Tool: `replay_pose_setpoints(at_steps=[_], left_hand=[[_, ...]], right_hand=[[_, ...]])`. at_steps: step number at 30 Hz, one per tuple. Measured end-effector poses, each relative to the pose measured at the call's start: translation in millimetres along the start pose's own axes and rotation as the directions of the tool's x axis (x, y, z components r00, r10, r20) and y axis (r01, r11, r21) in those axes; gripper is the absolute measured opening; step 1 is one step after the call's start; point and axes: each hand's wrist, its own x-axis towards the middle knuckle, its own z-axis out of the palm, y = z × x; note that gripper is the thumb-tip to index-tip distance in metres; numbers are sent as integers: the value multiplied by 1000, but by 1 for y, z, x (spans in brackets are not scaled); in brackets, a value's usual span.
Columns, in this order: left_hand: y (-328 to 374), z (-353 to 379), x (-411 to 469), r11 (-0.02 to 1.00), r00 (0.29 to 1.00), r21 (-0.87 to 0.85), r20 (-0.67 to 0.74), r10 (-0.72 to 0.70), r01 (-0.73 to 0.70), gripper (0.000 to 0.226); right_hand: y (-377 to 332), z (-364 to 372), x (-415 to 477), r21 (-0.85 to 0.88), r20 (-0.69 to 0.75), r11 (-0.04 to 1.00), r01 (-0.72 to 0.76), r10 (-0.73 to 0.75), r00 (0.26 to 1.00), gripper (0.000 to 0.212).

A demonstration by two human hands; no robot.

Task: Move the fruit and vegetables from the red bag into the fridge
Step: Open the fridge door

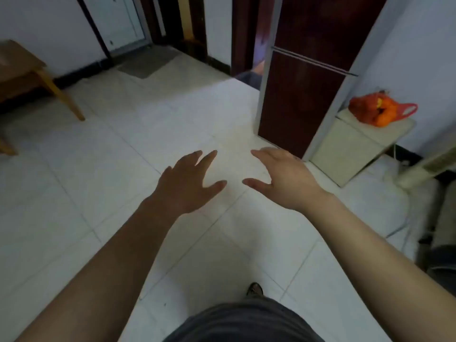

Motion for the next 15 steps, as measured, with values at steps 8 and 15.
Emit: replay_pose_setpoints(at_steps=[8,15], left_hand=[[54,23,92,998,993,39,114,39,-44,73],[27,11,137,993,989,-51,109,-98,104,72]], right_hand=[[87,5,29,-47,96,996,-79,83,992,73],[89,8,114,156,163,988,-10,-16,986,68]])
